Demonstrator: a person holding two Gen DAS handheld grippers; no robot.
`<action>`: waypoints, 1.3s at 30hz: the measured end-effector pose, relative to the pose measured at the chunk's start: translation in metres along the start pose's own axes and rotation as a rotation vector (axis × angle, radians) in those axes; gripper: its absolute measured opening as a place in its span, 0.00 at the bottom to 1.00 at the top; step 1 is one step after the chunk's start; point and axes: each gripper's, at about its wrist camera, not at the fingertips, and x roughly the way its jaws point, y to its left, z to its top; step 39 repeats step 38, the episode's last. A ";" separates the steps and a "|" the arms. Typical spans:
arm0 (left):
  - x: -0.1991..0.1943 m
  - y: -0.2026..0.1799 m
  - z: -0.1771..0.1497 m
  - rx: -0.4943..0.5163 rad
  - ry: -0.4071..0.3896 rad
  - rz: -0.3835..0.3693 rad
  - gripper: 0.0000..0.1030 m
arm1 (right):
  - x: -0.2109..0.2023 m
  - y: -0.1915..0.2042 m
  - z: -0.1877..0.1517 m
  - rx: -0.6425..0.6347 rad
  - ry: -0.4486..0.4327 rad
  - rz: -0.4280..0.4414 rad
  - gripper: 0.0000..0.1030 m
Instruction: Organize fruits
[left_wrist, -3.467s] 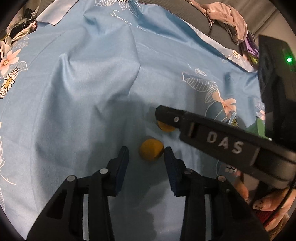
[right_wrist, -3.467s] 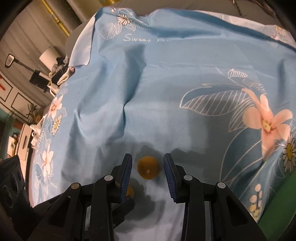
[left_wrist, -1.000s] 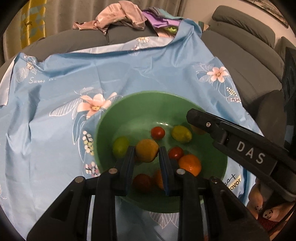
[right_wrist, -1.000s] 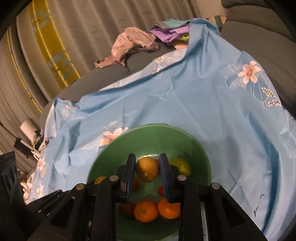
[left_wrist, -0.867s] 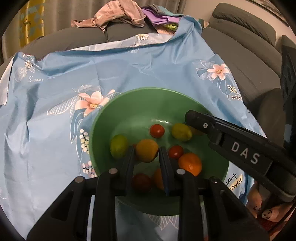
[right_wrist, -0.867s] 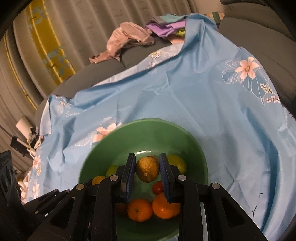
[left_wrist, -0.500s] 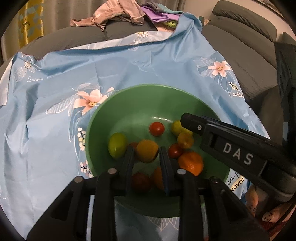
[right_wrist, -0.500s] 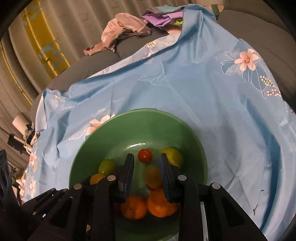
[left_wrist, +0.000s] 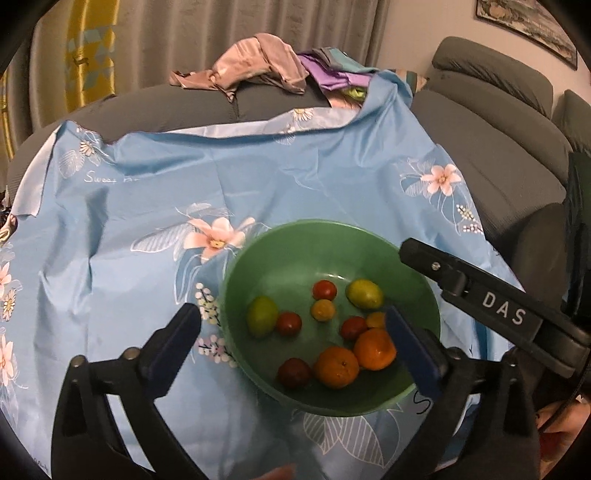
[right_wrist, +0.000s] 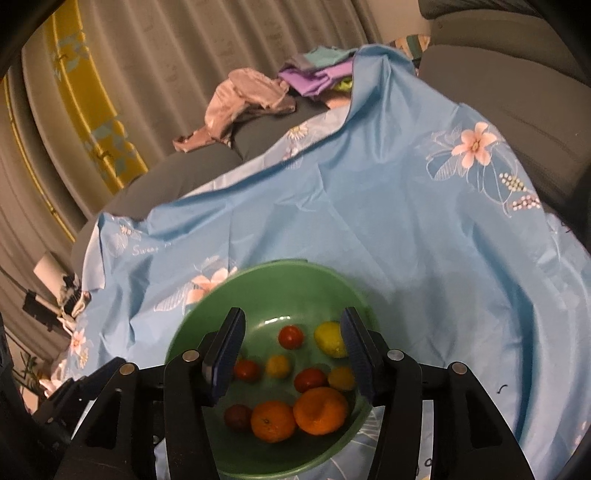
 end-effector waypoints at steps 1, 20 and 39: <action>-0.002 0.000 0.000 -0.002 -0.003 0.005 0.99 | -0.001 0.000 0.001 -0.002 -0.004 0.000 0.53; -0.003 0.004 -0.005 -0.011 0.012 0.004 0.99 | 0.002 0.001 -0.001 -0.007 0.013 -0.036 0.53; -0.002 0.007 -0.006 -0.014 0.011 0.012 0.99 | 0.001 0.000 -0.001 -0.027 0.020 -0.061 0.53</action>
